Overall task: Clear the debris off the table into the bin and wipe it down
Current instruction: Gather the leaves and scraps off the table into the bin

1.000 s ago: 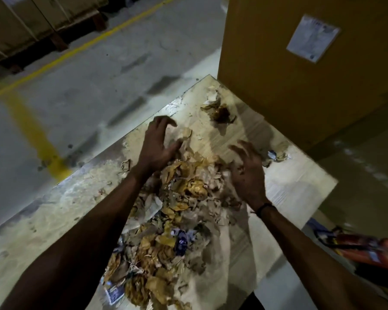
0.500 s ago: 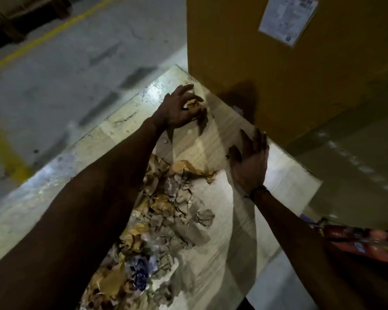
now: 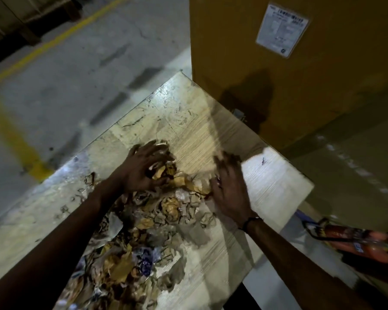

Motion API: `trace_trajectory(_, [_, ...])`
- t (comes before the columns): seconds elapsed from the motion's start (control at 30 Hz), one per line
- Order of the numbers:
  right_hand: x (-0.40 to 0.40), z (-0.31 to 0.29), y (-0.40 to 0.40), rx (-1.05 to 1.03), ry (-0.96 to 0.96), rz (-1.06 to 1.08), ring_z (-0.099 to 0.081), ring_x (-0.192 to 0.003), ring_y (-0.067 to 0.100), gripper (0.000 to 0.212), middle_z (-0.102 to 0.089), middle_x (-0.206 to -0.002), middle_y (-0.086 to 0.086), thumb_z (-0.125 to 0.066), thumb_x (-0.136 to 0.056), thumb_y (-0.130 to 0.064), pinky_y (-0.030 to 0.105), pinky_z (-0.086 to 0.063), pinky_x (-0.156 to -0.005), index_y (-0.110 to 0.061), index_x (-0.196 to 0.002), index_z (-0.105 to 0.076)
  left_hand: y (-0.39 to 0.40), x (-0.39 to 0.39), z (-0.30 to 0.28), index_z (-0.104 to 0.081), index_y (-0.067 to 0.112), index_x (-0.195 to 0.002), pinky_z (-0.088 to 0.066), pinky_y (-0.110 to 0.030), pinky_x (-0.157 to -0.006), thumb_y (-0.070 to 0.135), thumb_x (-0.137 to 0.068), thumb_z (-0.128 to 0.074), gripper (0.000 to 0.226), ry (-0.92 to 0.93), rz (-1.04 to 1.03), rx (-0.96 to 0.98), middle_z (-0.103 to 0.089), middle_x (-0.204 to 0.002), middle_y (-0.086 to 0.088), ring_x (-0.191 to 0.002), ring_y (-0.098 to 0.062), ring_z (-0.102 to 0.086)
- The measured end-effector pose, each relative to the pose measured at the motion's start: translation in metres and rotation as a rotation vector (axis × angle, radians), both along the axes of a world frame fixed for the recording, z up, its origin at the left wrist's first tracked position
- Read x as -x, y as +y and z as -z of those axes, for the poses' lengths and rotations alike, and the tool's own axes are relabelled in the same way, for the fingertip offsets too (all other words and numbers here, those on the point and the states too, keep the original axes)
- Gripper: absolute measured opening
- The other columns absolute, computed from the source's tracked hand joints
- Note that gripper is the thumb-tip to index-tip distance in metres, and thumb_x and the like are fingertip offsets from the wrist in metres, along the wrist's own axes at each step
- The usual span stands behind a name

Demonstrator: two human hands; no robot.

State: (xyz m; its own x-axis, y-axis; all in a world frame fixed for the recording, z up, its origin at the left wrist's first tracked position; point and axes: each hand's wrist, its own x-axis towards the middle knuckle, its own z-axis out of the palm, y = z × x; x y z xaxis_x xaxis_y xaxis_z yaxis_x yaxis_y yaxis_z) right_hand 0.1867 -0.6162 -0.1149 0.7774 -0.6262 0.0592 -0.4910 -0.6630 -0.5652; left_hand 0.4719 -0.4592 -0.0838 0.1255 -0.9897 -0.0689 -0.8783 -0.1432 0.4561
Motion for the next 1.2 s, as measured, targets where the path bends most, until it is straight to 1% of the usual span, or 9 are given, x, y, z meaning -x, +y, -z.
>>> trace_trajectory(0.07, [0.015, -0.005, -0.023, 0.028, -0.029, 0.145, -0.02, -0.161, 0.03, 0.064, -0.023, -0.174, 0.011, -0.039, -0.11, -0.045, 0.042, -0.018, -0.131, -0.016, -0.166, -0.03, 0.004, 0.008, -0.01, -0.036, 0.055, -0.154, -0.017, -0.068, -0.124, 0.085, -0.078, -0.061, 0.085, 0.071, -0.116, -0.064, -0.032, -0.17, 0.014, -0.162, -0.023, -0.017])
trace_trajectory(0.13, [0.028, 0.001, -0.055, 0.004, -0.026, 0.319, -0.022, -0.16, 0.035, 0.072, -0.026, -0.172, 0.02, -0.038, -0.109, -0.052, 0.049, -0.021, -0.131, -0.007, -0.165, -0.031, -0.001, 0.011, -0.02, -0.033, 0.058, -0.155, -0.016, -0.063, -0.125, 0.087, -0.073, -0.066, 0.092, 0.186, -0.184, -0.017, -0.028, -0.171, 0.018, -0.161, -0.019, -0.014])
trace_trajectory(0.23, [0.027, 0.017, -0.077, -0.039, 0.082, 0.446, -0.012, -0.162, 0.039, 0.087, -0.021, -0.172, 0.027, -0.029, -0.107, -0.063, 0.059, -0.021, -0.128, 0.004, -0.163, -0.027, -0.013, 0.007, -0.019, -0.043, 0.041, -0.157, -0.024, -0.057, -0.126, 0.086, -0.075, -0.067, 0.096, 0.22, -0.257, 0.003, -0.027, -0.172, 0.012, -0.16, -0.016, -0.02])
trace_trajectory(0.4, [-0.019, 0.022, -0.028, 0.045, 0.139, 0.255, -0.003, -0.164, 0.033, 0.081, -0.008, -0.176, 0.018, -0.025, -0.108, -0.058, 0.05, -0.01, -0.133, -0.004, -0.168, -0.016, -0.02, 0.009, -0.013, -0.048, 0.024, -0.156, -0.034, -0.044, -0.125, 0.096, -0.079, -0.043, 0.106, 0.192, -0.238, -0.161, -0.041, -0.166, 0.002, -0.15, -0.022, -0.043])
trace_trajectory(0.53, [-0.057, 0.013, 0.043, -0.076, 0.016, 0.057, 0.0, -0.165, 0.021, 0.073, -0.008, -0.177, 0.009, -0.025, -0.109, -0.05, 0.04, -0.003, -0.134, -0.009, -0.169, -0.015, -0.004, 0.02, -0.031, -0.038, 0.035, -0.16, -0.01, -0.056, -0.13, 0.088, -0.086, -0.033, 0.091, 0.151, -0.228, -0.212, -0.038, -0.169, 0.0, -0.161, -0.023, -0.022])
trace_trajectory(0.7, [-0.07, 0.003, 0.056, -0.36, -0.211, 0.024, -0.004, -0.164, 0.015, 0.07, -0.006, -0.178, 0.003, -0.032, -0.111, -0.044, 0.043, -0.01, -0.133, -0.011, -0.17, -0.01, 0.043, 0.013, -0.052, -0.038, 0.036, -0.16, -0.019, -0.061, -0.127, 0.082, -0.094, -0.034, 0.081, 0.231, -0.397, -0.041, -0.033, -0.171, 0.0, -0.158, -0.023, -0.029])
trace_trajectory(0.83, [-0.092, -0.008, 0.037, -0.44, -0.176, 0.006, -0.006, -0.163, 0.007, 0.074, -0.01, -0.177, -0.007, -0.029, -0.108, -0.063, 0.024, -0.006, -0.13, -0.024, -0.17, -0.016, 0.095, 0.005, -0.069, -0.052, 0.035, -0.15, -0.031, -0.047, -0.124, 0.065, -0.104, -0.045, 0.055, 0.306, -0.615, 0.118, -0.042, -0.165, 0.01, -0.152, -0.014, -0.038])
trace_trajectory(0.97, [-0.112, -0.002, 0.036, -0.317, -0.098, -0.137, -0.015, -0.163, 0.017, 0.066, -0.024, -0.175, -0.002, -0.027, -0.106, -0.057, 0.037, -0.011, -0.131, -0.027, -0.165, -0.034, 0.167, 0.007, -0.069, -0.059, 0.03, -0.143, -0.035, -0.031, -0.114, 0.053, -0.105, -0.052, 0.045, 0.323, -0.845, 0.179, -0.051, -0.156, 0.015, -0.141, -0.002, -0.044])
trace_trajectory(1.2, [-0.102, 0.012, 0.047, -0.258, -0.165, -0.258, -0.024, -0.161, 0.02, 0.061, -0.032, -0.172, 0.003, -0.031, -0.112, -0.054, 0.045, -0.023, -0.13, -0.019, -0.161, -0.043, 0.307, 0.038, -0.027, -0.068, 0.024, -0.137, -0.033, -0.041, -0.125, 0.032, -0.108, -0.053, 0.033, 0.472, -1.221, 0.286, -0.057, -0.154, 0.007, -0.146, -0.005, -0.046])
